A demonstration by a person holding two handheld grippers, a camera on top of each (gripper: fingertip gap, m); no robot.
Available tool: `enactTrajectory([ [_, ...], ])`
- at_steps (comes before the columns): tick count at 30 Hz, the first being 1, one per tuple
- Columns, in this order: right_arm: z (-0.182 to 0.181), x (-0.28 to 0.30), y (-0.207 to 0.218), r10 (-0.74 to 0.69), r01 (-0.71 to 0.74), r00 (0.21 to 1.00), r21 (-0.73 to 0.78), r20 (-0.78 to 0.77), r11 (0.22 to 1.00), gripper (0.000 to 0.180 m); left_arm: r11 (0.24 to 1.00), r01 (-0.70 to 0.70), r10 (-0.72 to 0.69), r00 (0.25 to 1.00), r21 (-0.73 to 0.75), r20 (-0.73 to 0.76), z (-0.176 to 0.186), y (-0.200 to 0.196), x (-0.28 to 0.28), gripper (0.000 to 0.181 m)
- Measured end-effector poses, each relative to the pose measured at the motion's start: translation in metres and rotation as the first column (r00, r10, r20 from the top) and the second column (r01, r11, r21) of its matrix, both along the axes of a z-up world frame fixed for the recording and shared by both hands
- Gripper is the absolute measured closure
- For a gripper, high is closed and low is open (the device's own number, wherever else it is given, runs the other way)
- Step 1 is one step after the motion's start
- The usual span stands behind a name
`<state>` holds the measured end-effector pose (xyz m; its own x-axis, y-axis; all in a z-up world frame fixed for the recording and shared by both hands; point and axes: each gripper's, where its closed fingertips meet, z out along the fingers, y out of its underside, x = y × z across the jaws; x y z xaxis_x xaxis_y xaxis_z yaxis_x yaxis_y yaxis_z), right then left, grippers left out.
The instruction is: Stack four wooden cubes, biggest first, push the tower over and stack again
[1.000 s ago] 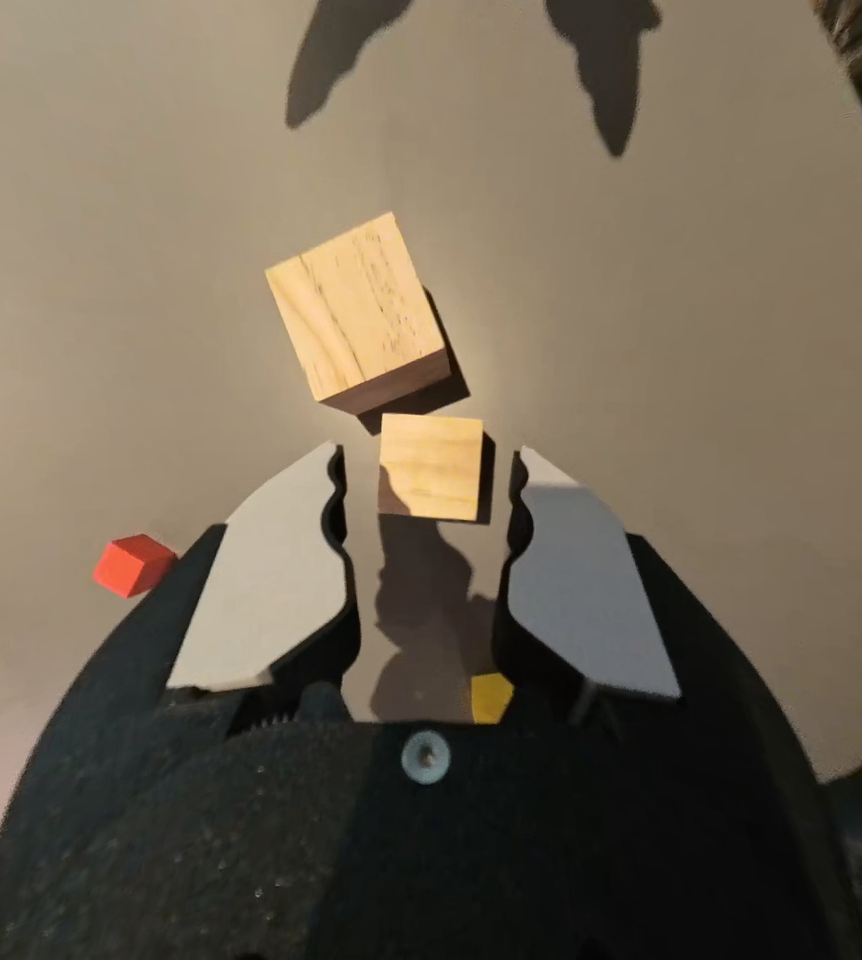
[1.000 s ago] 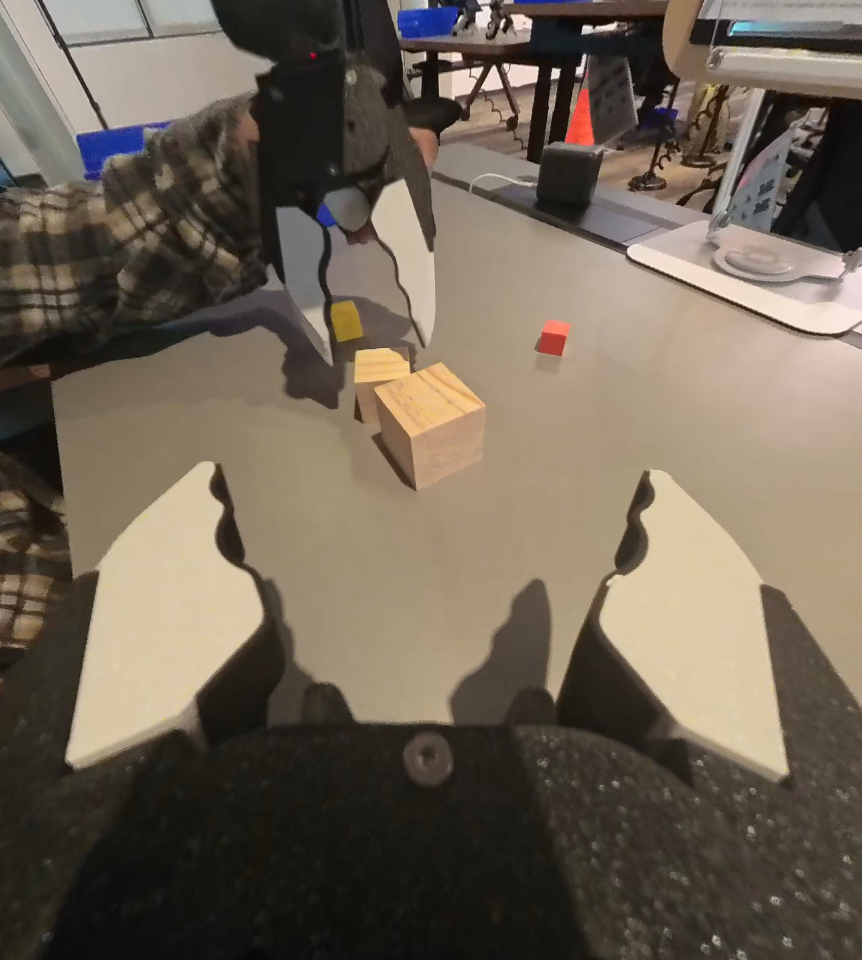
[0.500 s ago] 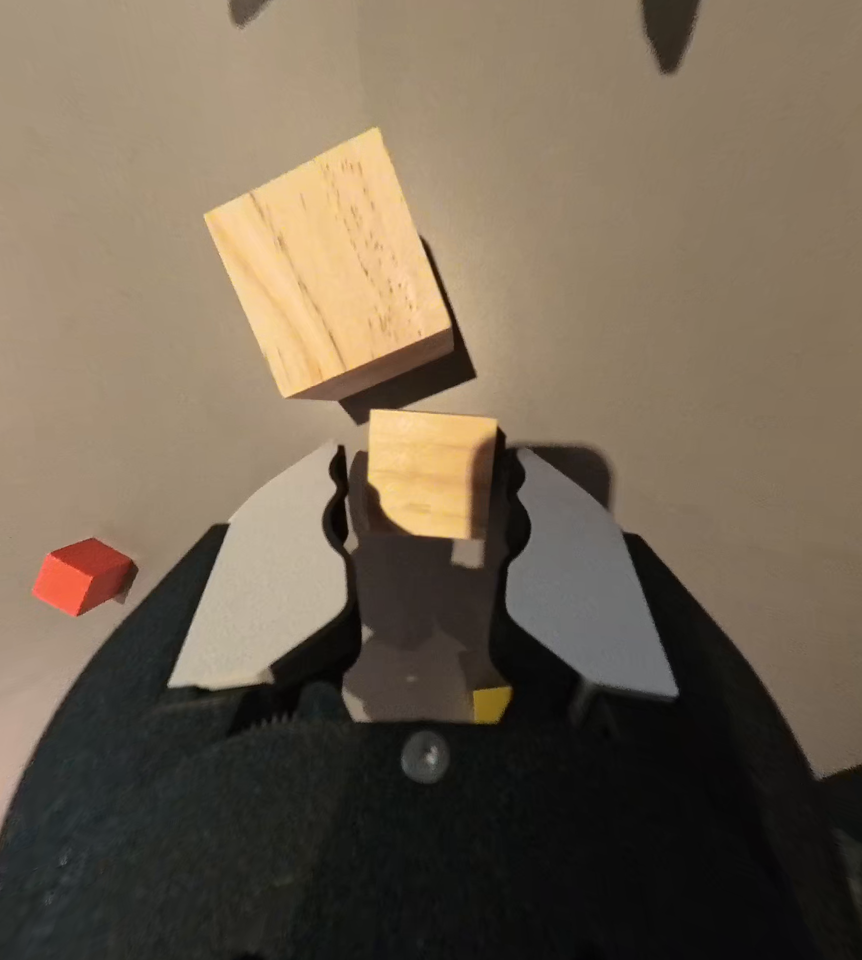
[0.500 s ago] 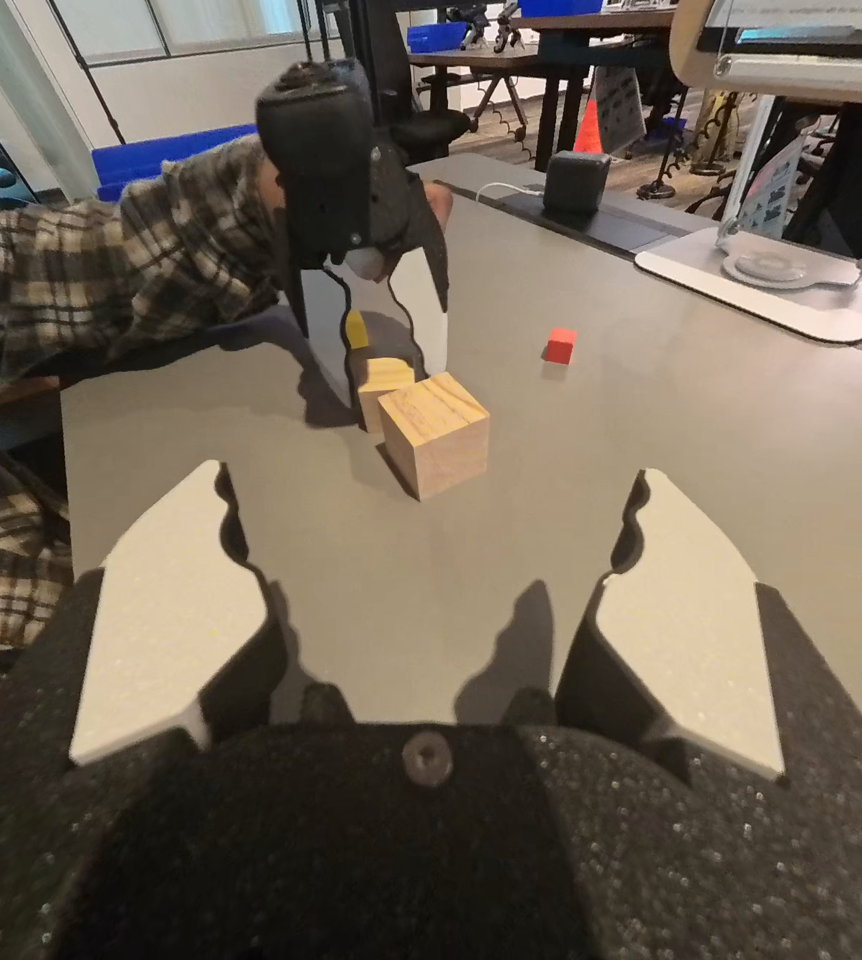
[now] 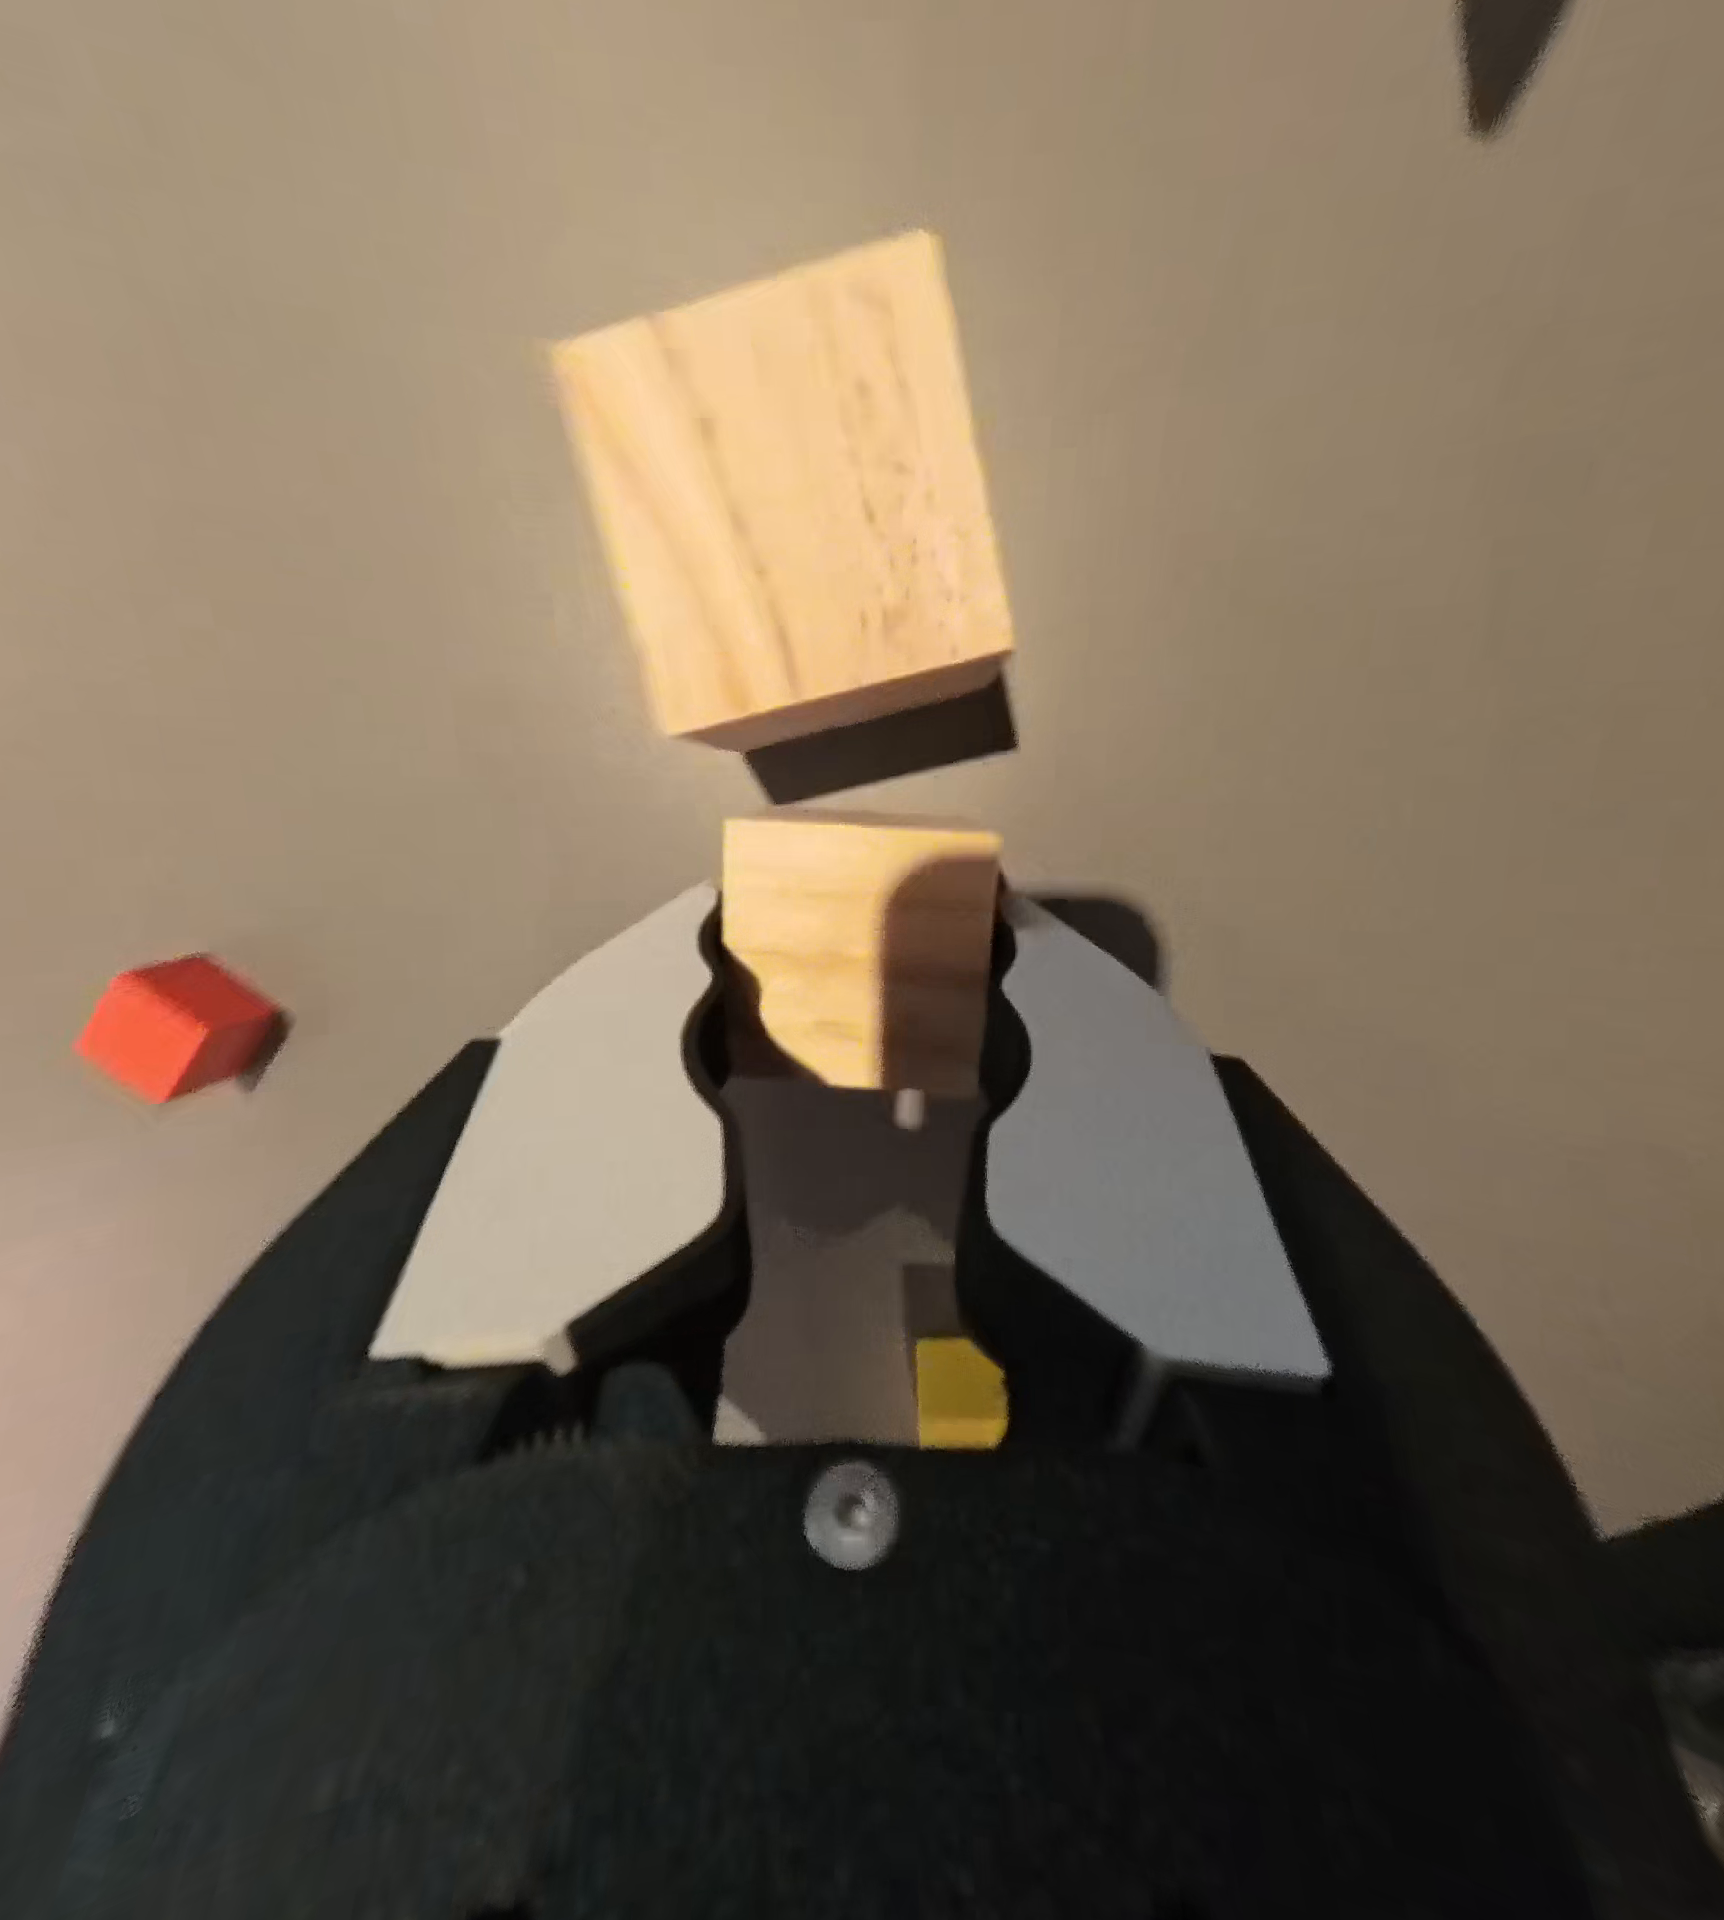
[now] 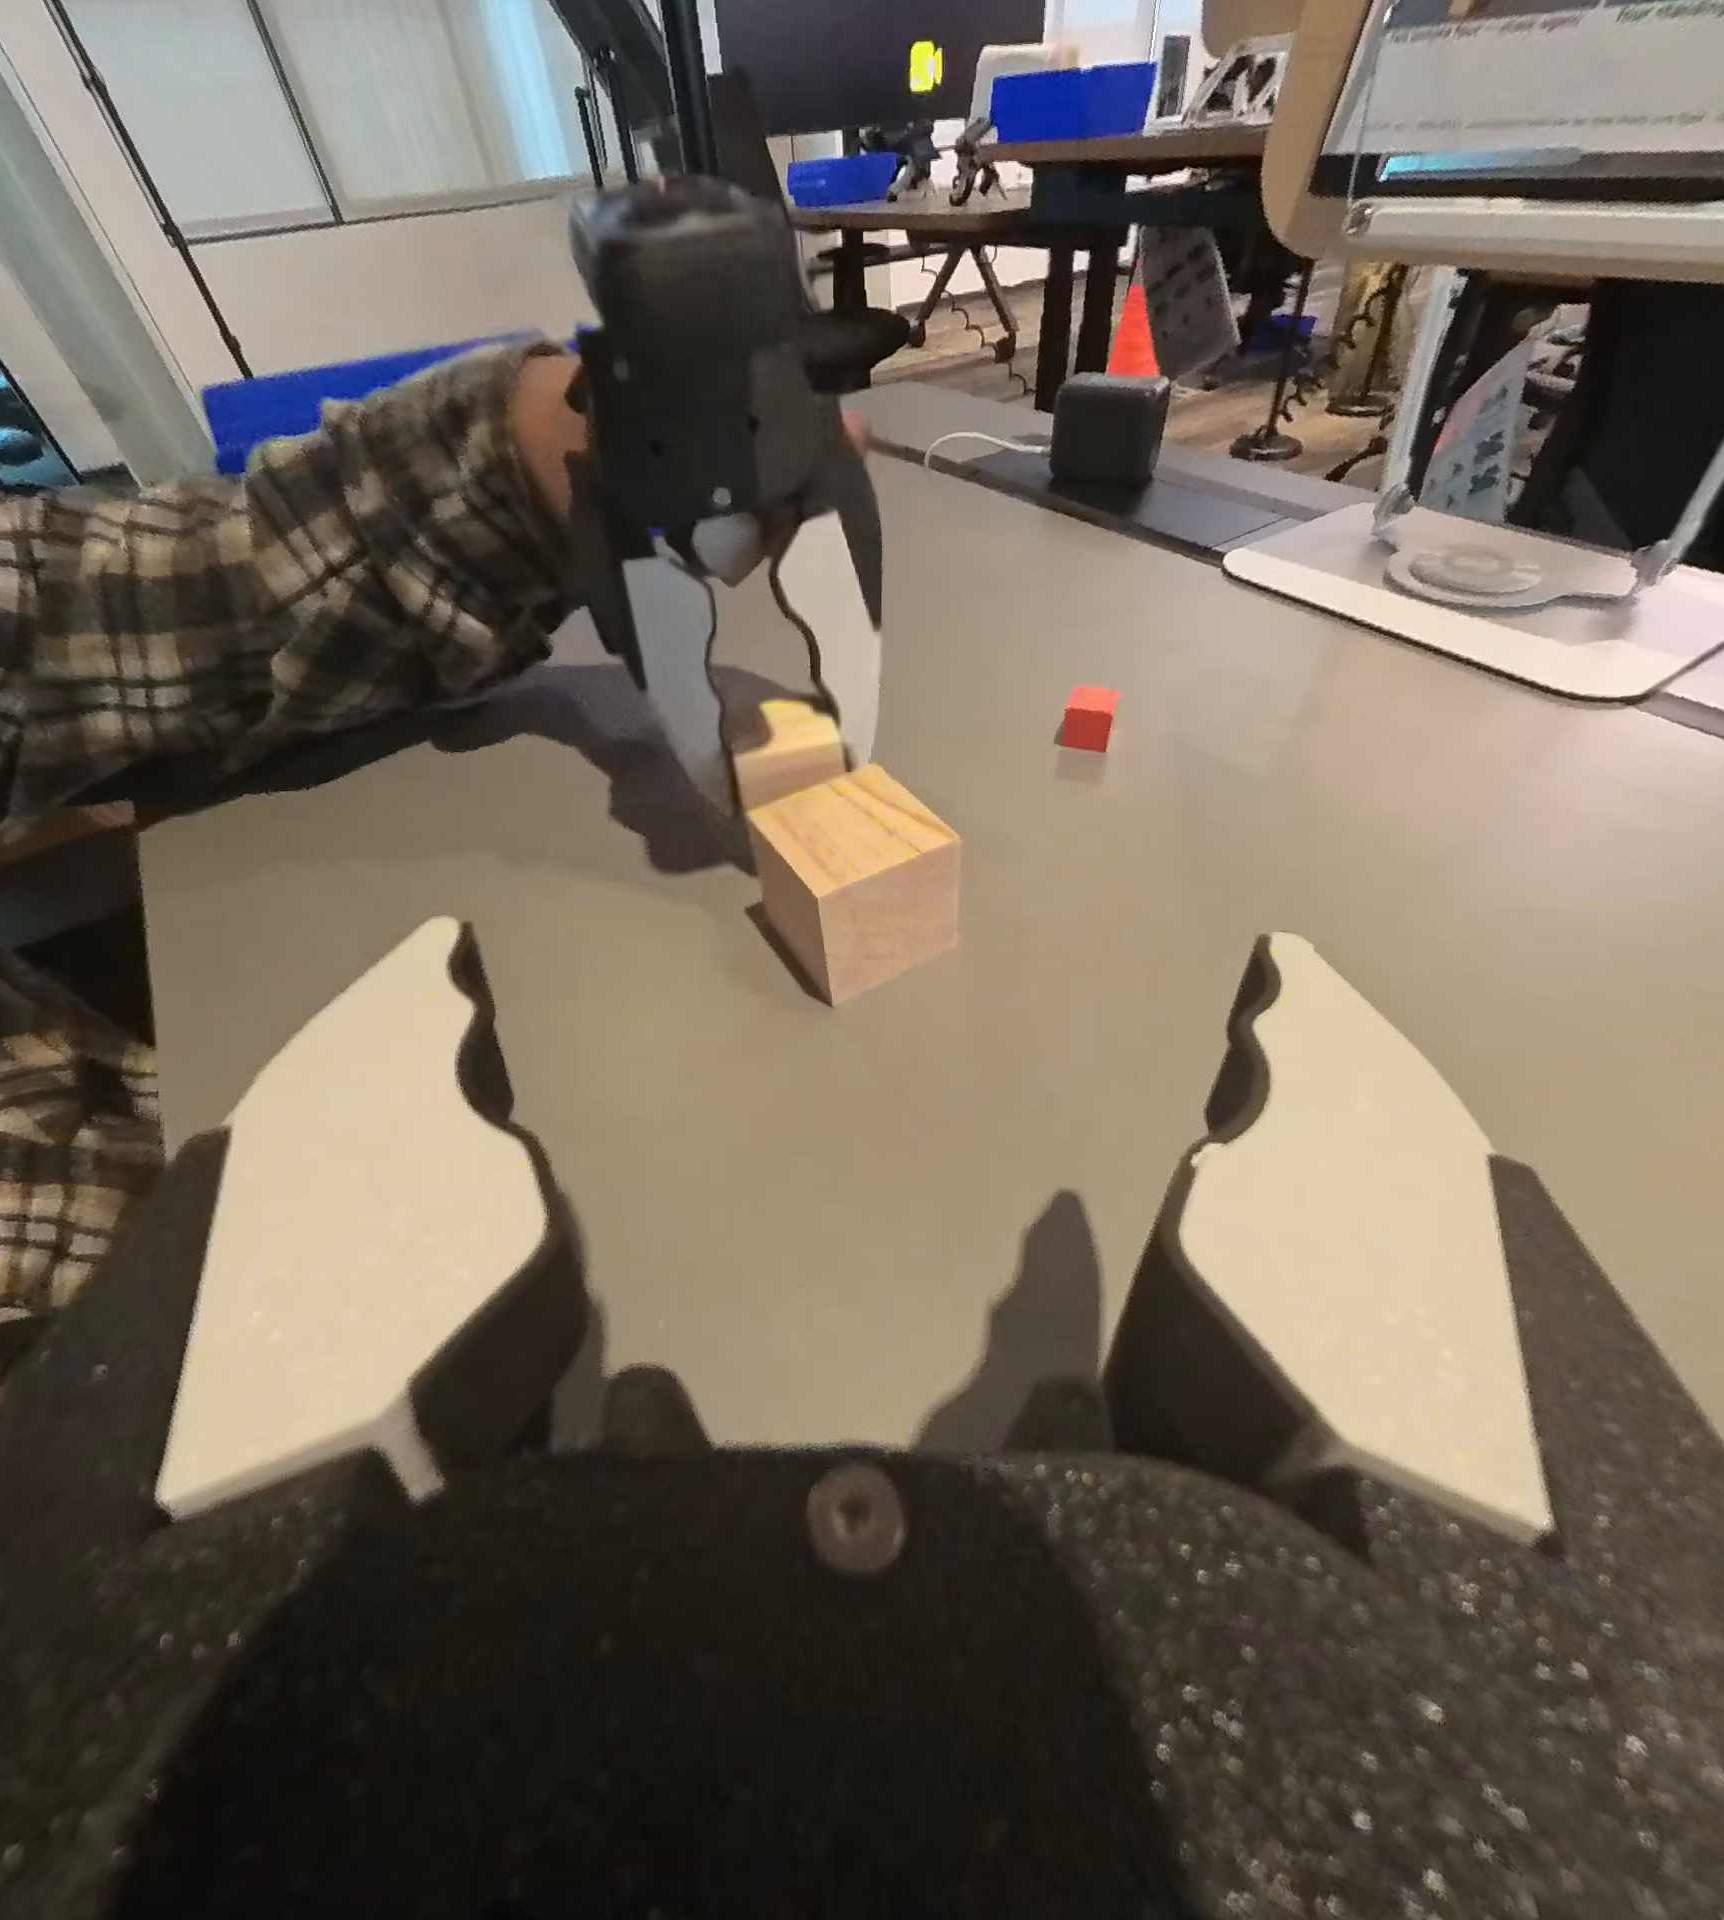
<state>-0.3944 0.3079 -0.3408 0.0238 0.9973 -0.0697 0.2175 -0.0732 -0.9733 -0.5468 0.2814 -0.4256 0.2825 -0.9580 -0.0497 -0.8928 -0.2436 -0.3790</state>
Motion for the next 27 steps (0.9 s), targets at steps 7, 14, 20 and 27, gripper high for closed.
enactTrajectory([
  [7,0.0,0.012,0.003,-0.005,0.005,1.0,-0.013,-0.01,1.0,0.05,0.96,-0.28,0.274,0.945,0.012,0.176,0.07,0.024,-0.003,0.136],
  [14,0.002,0.024,0.005,-0.022,0.021,0.999,-0.029,-0.049,0.999,0.052,0.945,-0.324,0.325,0.93,-0.035,0.173,0.073,0.032,0.042,0.136],
  [20,0.001,0.034,0.006,-0.033,0.031,0.998,-0.034,-0.059,0.999,0.053,0.949,-0.311,0.314,0.945,-0.051,0.089,0.054,0.03,0.049,0.136],
  [27,-0.001,0.032,0.006,-0.023,0.021,0.998,-0.039,-0.06,0.999,0.053,0.951,-0.301,0.304,0.952,-0.066,0.038,0.04,0.028,0.053,0.135],
])
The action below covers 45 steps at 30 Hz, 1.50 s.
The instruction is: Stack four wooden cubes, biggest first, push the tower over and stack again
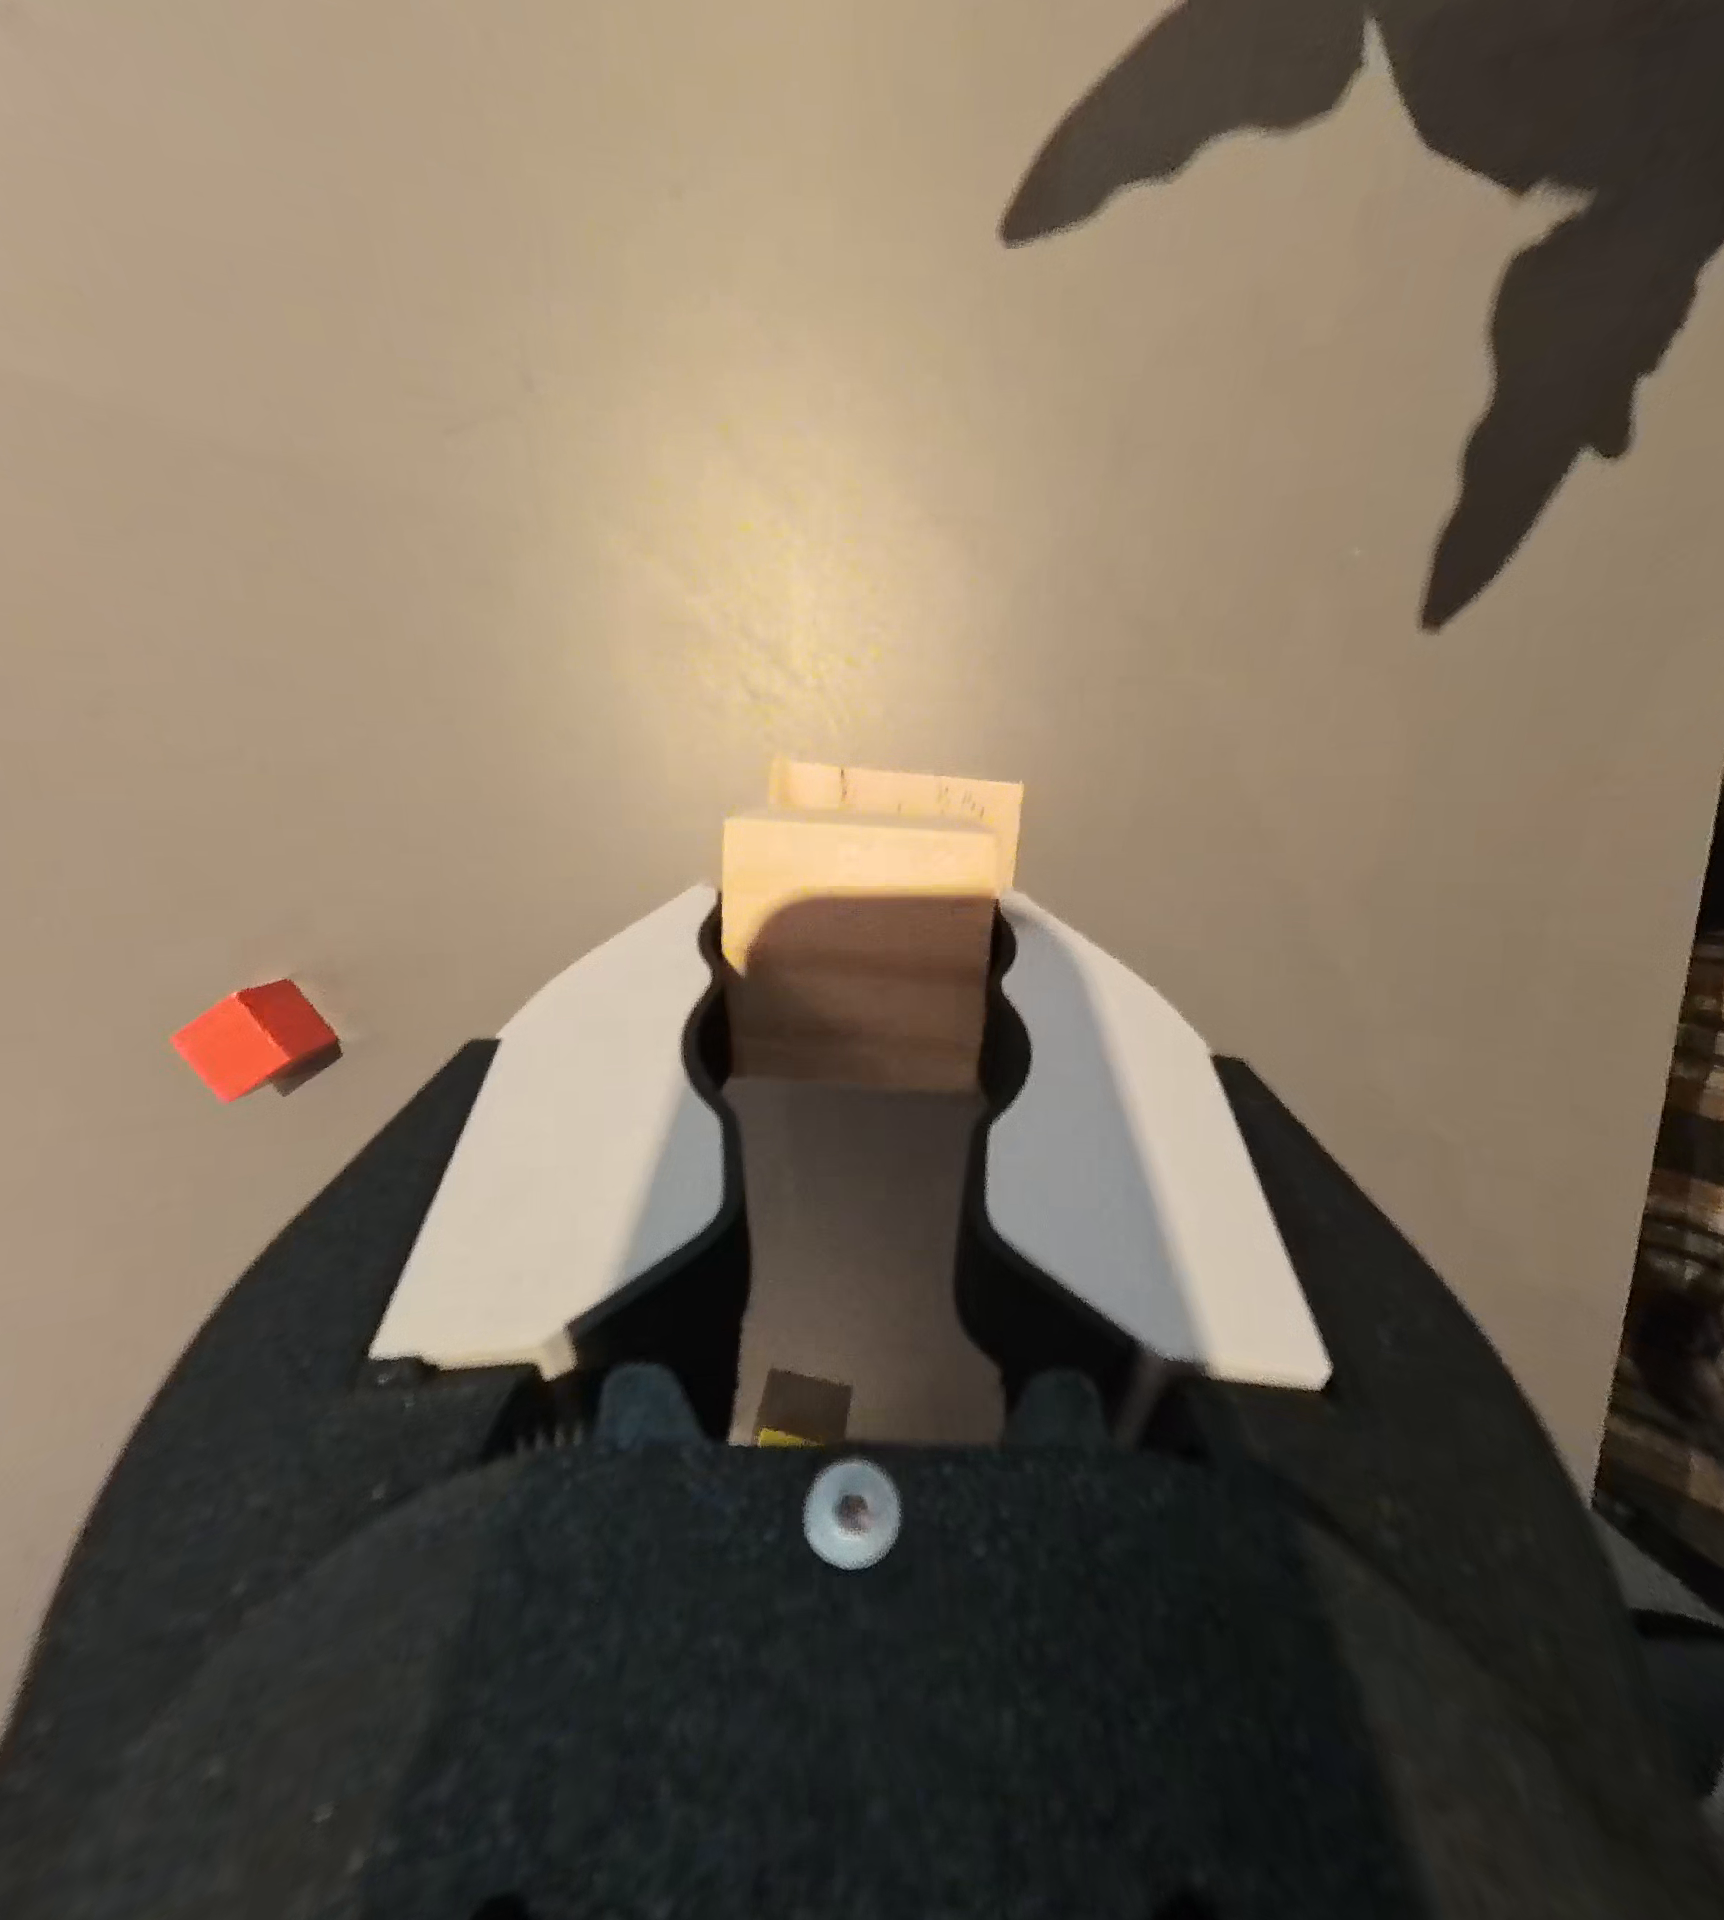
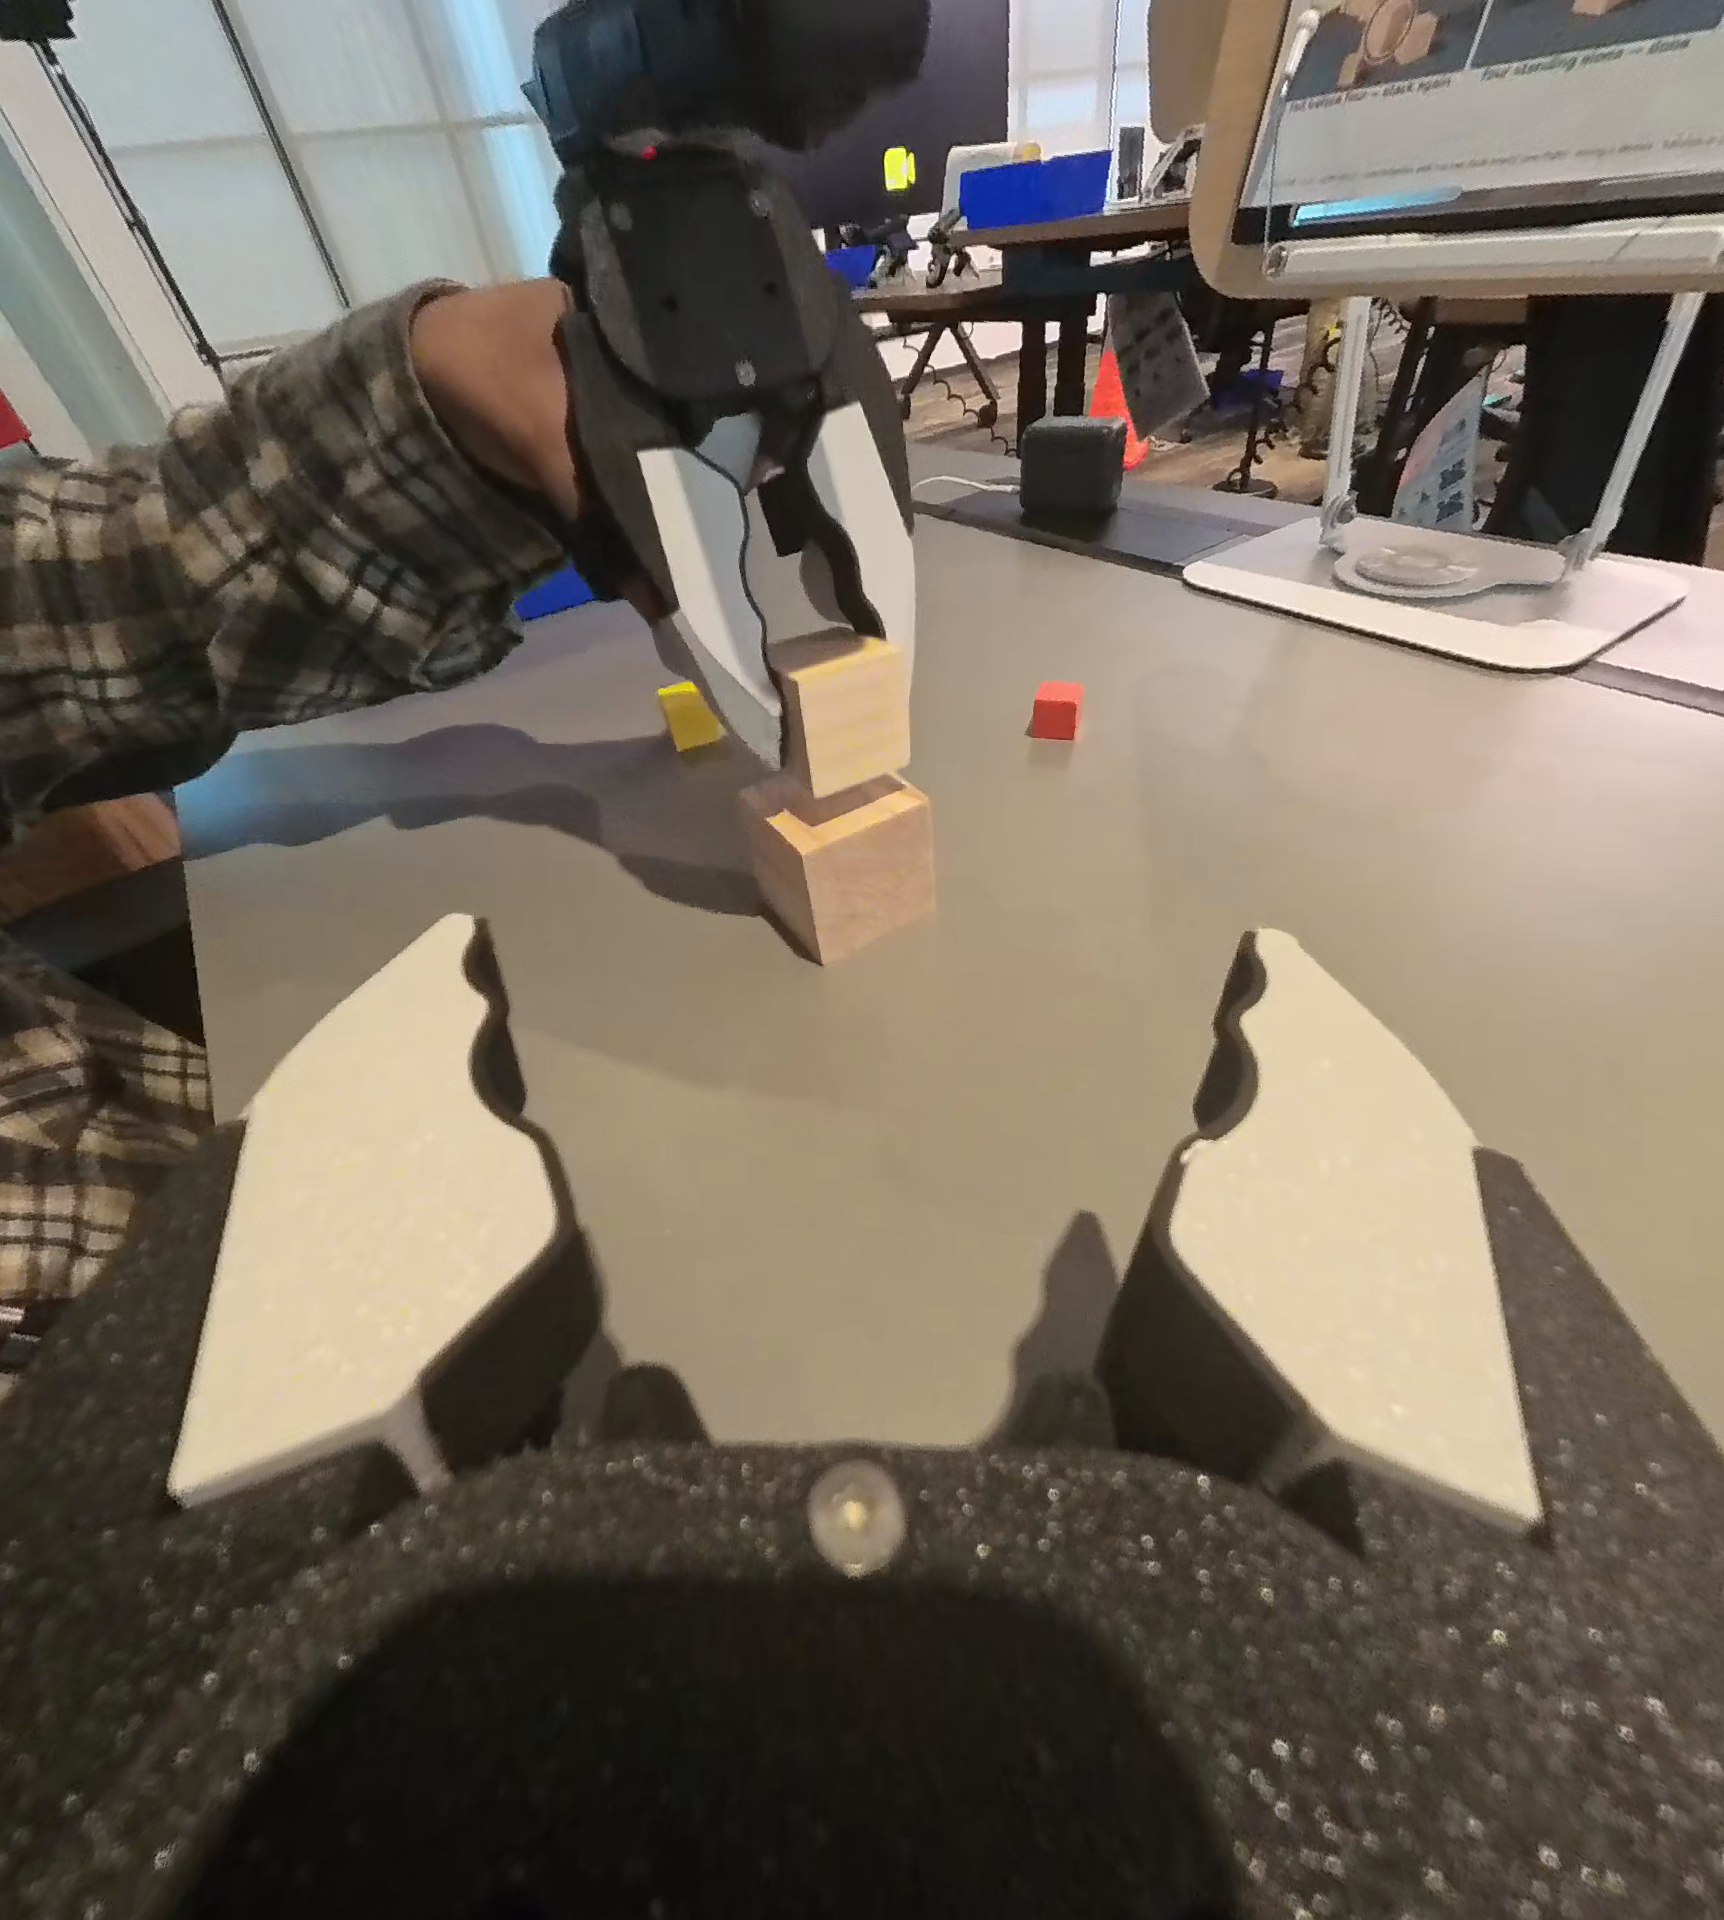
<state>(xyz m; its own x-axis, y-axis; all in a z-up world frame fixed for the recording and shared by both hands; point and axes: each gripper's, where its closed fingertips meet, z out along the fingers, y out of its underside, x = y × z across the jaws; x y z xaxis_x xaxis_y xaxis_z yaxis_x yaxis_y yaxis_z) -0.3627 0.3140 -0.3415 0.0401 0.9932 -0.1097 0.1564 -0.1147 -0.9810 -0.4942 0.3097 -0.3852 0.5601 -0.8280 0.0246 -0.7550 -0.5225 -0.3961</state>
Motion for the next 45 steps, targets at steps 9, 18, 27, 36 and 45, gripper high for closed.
enactTrajectory([
  [9,-0.001,-0.001,0.0,0.003,-0.003,1.0,-0.005,-0.001,1.0,0.053,1.0,0.02,-0.02,0.999,-0.006,-0.045,-0.008,-0.001,0.0,0.136],
  [18,-0.003,-0.001,0.0,0.005,-0.005,1.0,-0.012,0.0,1.0,0.053,1.0,0.026,-0.027,0.998,-0.004,-0.064,-0.008,-0.002,0.002,0.136],
  [27,-0.004,-0.001,0.0,0.006,-0.006,1.0,-0.015,-0.003,1.0,0.053,0.999,0.045,-0.045,0.995,-0.002,-0.089,-0.009,-0.003,0.003,0.135],
  [36,-0.005,-0.002,0.001,0.008,-0.009,1.0,-0.022,-0.004,1.0,0.054,0.999,0.04,-0.039,0.995,0.001,-0.092,-0.009,-0.003,0.003,0.135],
  [45,-0.006,-0.002,0.001,0.007,-0.007,1.0,-0.024,-0.004,1.0,0.054,0.999,0.046,-0.046,0.993,0.0,-0.105,-0.011,-0.005,0.003,0.133],
])
